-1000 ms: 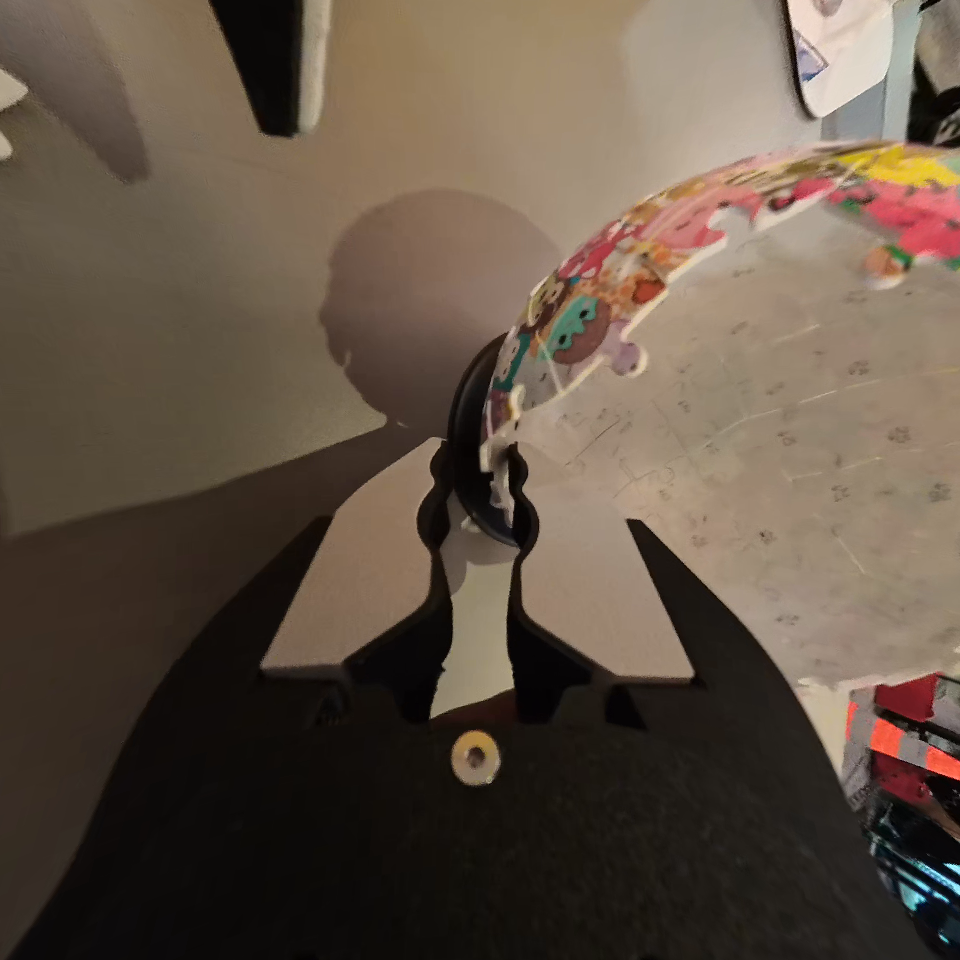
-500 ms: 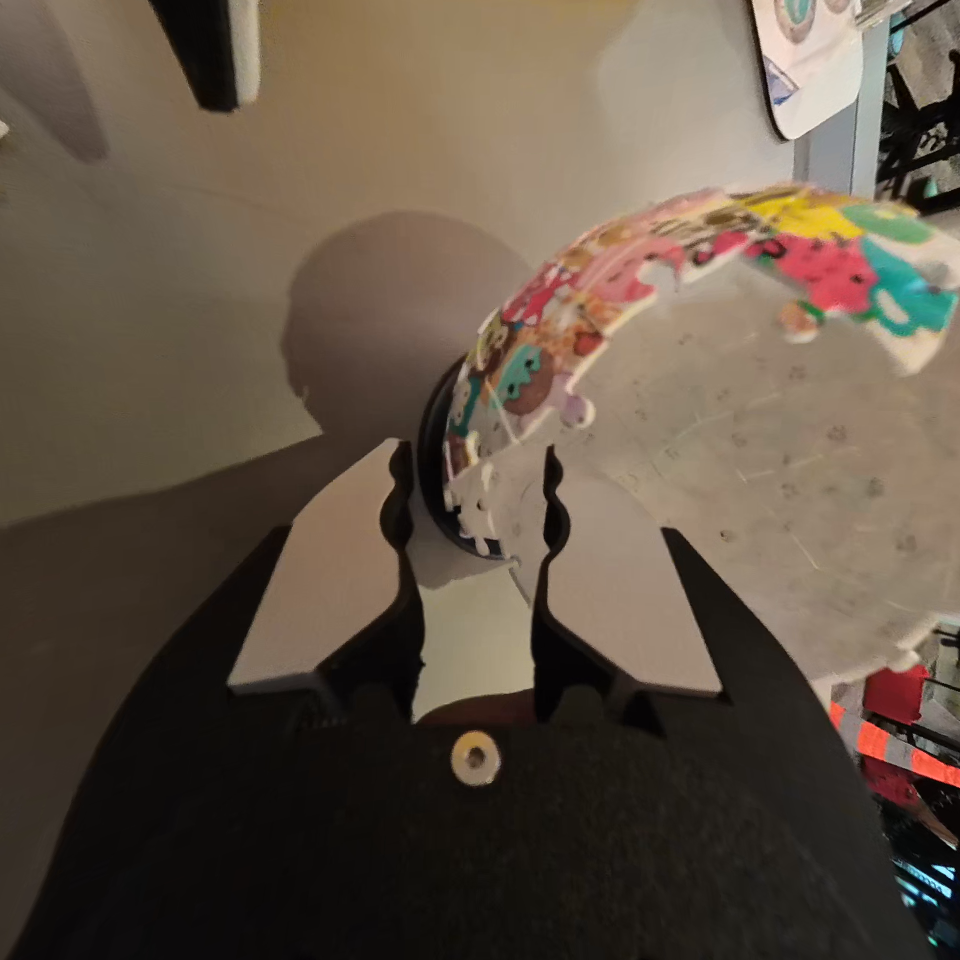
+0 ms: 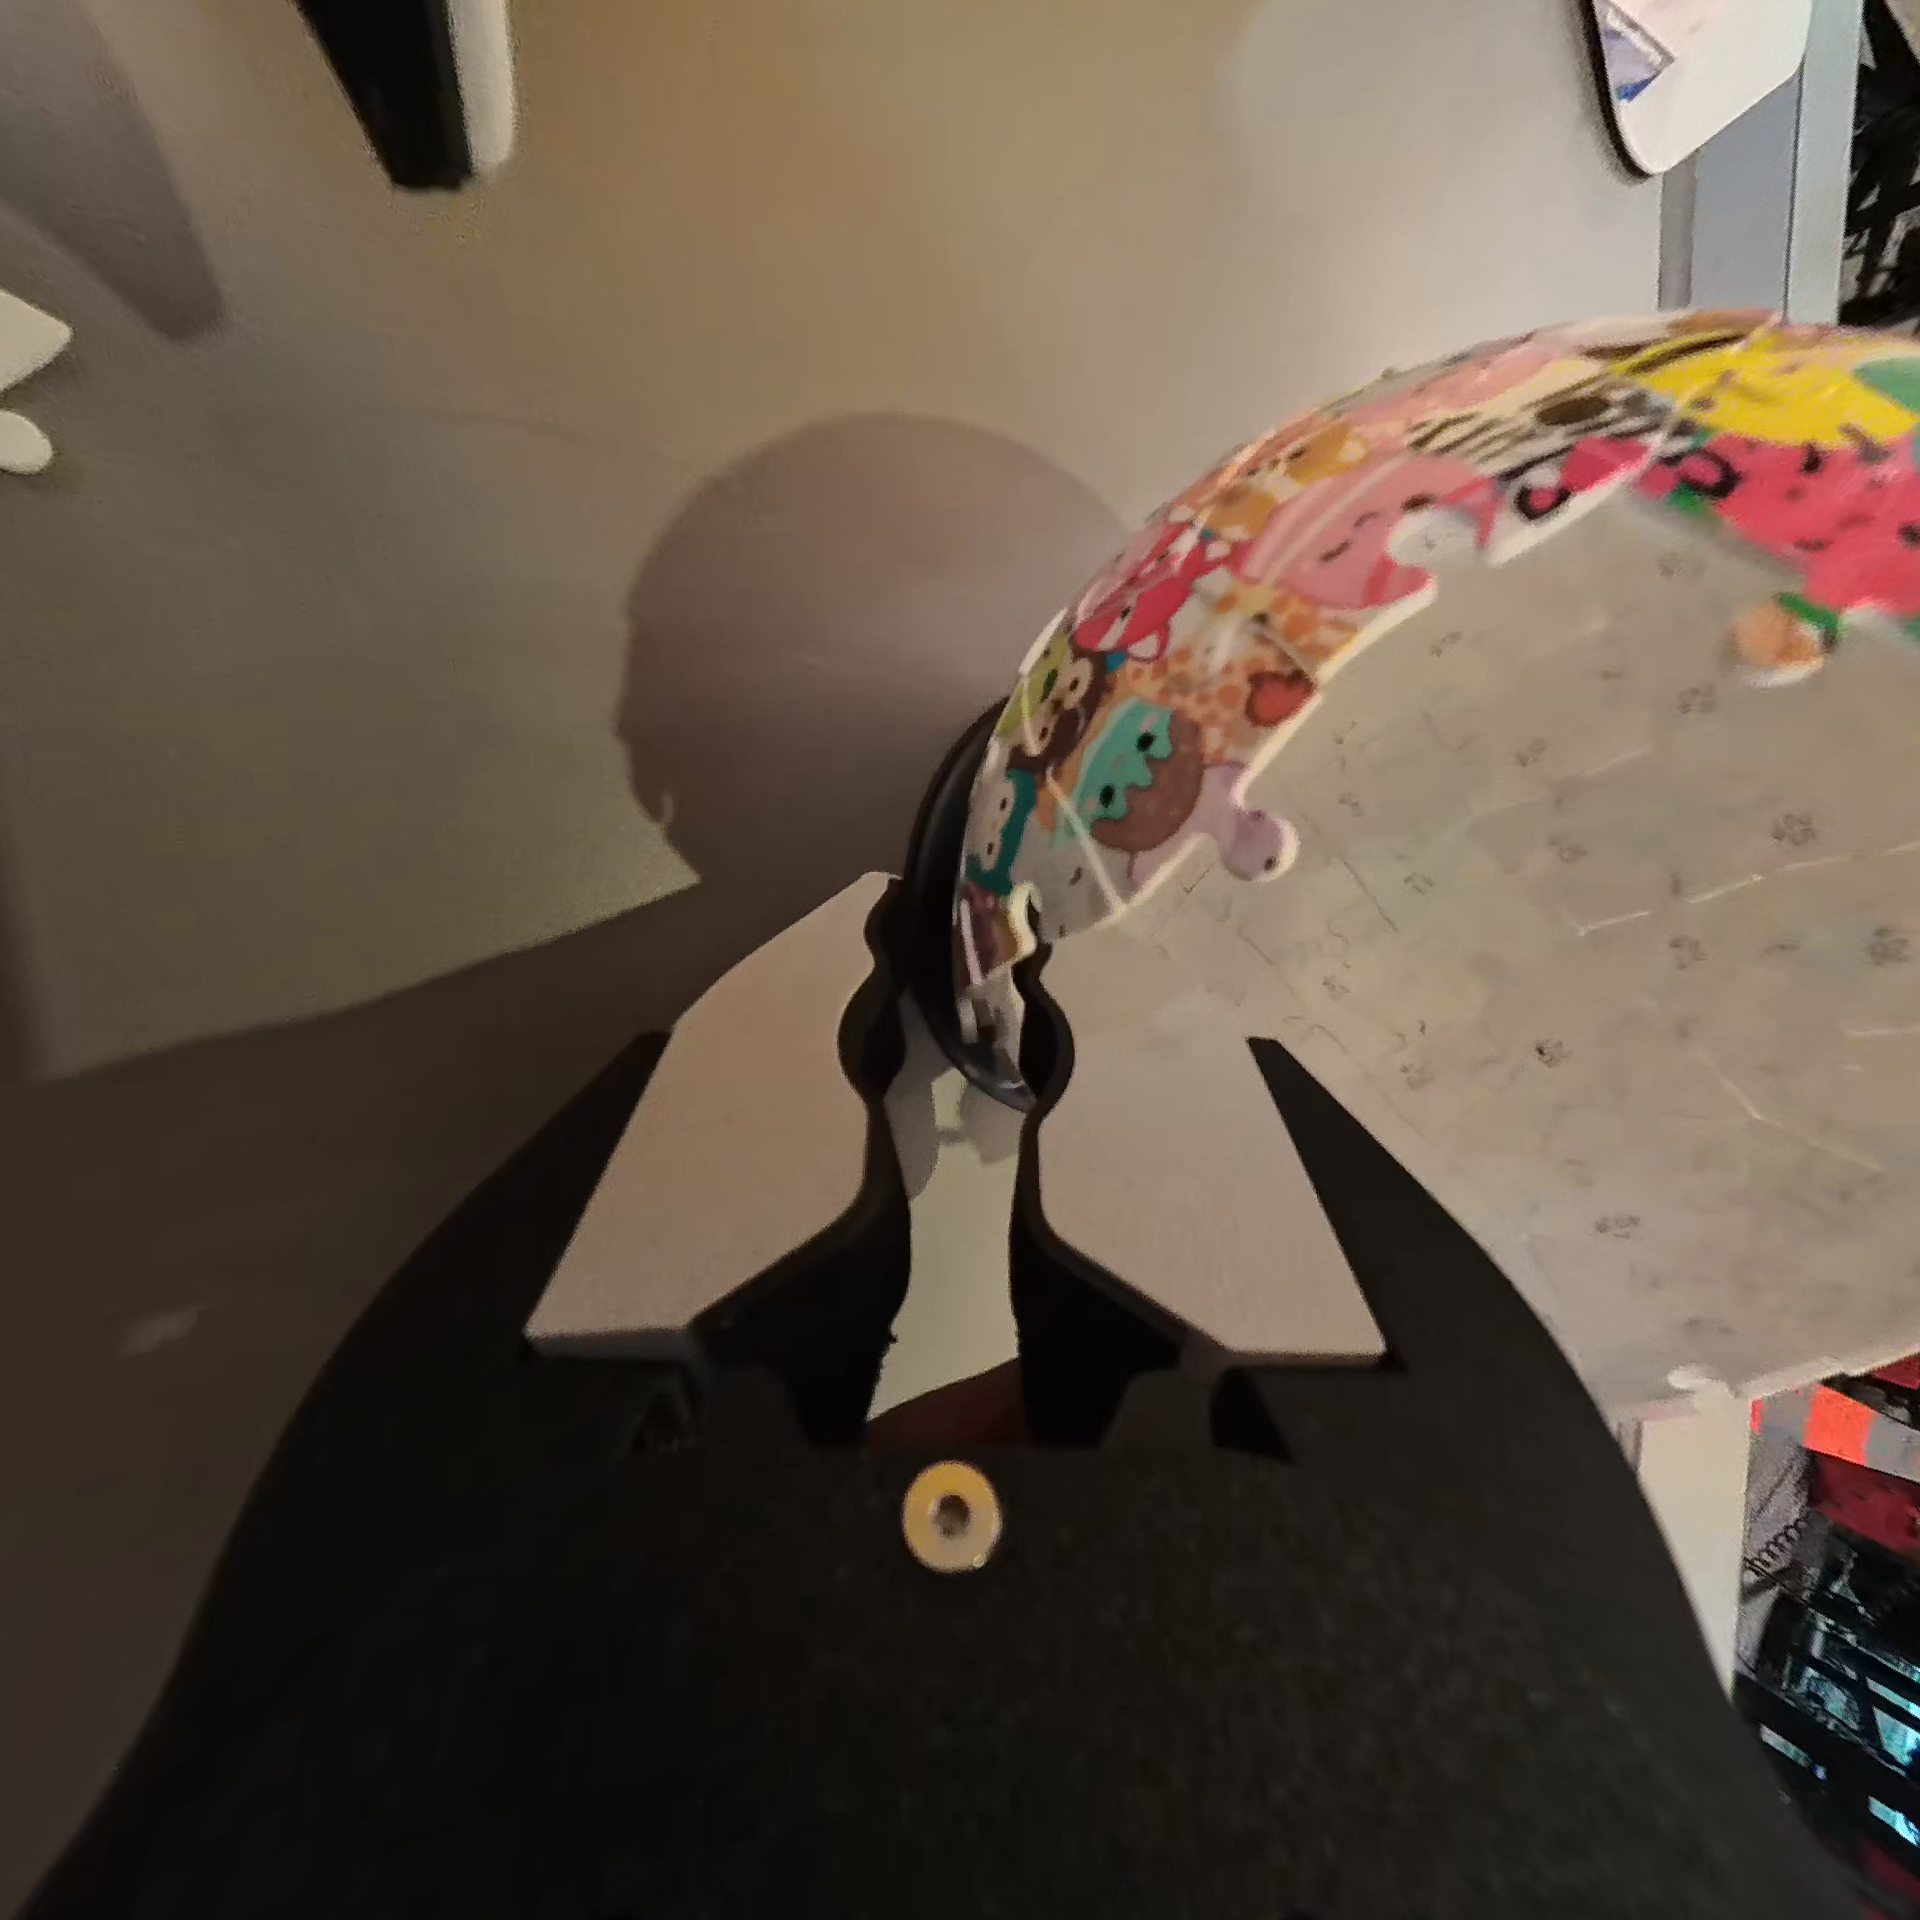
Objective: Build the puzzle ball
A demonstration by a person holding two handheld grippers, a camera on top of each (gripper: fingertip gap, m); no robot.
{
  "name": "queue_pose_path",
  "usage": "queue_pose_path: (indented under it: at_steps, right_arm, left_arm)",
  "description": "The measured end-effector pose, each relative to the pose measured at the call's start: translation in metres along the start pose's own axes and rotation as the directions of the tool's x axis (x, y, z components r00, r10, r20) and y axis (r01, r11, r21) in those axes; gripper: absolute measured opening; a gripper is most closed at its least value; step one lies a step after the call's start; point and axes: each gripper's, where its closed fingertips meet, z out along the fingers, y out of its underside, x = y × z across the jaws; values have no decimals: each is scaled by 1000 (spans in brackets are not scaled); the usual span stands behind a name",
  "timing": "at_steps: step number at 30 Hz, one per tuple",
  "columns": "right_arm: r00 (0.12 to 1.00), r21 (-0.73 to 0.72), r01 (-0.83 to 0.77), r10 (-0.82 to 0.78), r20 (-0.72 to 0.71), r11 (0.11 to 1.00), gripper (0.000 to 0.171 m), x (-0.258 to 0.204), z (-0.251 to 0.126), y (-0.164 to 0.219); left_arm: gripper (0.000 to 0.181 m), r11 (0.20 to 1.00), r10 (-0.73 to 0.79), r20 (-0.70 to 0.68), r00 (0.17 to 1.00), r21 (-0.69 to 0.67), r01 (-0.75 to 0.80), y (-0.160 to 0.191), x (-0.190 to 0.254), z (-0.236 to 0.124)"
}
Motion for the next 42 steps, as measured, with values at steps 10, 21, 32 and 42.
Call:
queue_pose_path:
  at_steps: [10, 21, 32, 42]
  right_arm:
    - [999, -1, 28, -28, -35, 1000, 39, 7, -7, 3]
    - [997, -18, 72, -72, 5, 997, 19, 2, -2, 4]
    - [997, -47, 75, -74, 16, 996, 18, 3, -3, 5]
    - [997, 150, 25, -15, -69, 988, 52, -4, -55, 17]
  left_arm:
    - [80, 1000, -8, 1, 1000, 3, 8, 1, 0, 0]
    - [80, 1000, -2, -9, 1000, -3, 2, 1, 1, 2]
    - [79, 1000, -5, -6, 1000, 6, 5, 1, 2, -1]
    - [77, 1000, 5, 27, 1000, 15, -6, 4, 2, -3]
